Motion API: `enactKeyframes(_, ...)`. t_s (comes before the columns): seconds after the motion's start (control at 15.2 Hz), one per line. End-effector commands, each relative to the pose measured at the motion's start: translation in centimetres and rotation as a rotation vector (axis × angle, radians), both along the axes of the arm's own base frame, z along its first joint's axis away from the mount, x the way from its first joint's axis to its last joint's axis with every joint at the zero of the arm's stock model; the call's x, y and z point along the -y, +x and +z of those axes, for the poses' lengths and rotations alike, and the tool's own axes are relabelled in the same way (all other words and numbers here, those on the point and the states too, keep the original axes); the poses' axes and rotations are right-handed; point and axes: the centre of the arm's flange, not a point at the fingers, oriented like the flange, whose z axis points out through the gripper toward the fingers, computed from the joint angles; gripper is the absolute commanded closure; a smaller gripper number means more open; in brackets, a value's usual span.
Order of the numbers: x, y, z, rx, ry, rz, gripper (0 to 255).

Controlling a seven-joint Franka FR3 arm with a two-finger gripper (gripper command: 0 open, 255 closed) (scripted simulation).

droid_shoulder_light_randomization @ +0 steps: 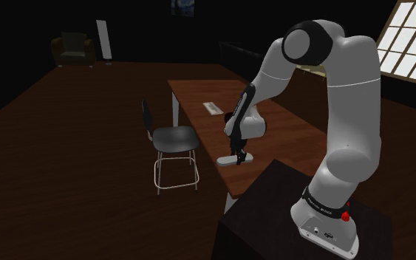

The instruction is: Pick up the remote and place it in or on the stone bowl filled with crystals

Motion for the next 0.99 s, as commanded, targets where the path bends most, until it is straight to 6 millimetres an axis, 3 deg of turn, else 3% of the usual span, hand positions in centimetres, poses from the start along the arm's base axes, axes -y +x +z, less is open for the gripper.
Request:
enactKeyframes(0.0, 0.0, 0.0, 0.0, 0.0, 0.0, 0.0, 255)
enactKeyframes(0.13, 0.0, 0.0, 0.0, 0.0, 0.0, 0.0, 255)
enactKeyframes(0.92, 0.0, 0.0, 6.3, 0.0, 0.0, 0.0, 255)
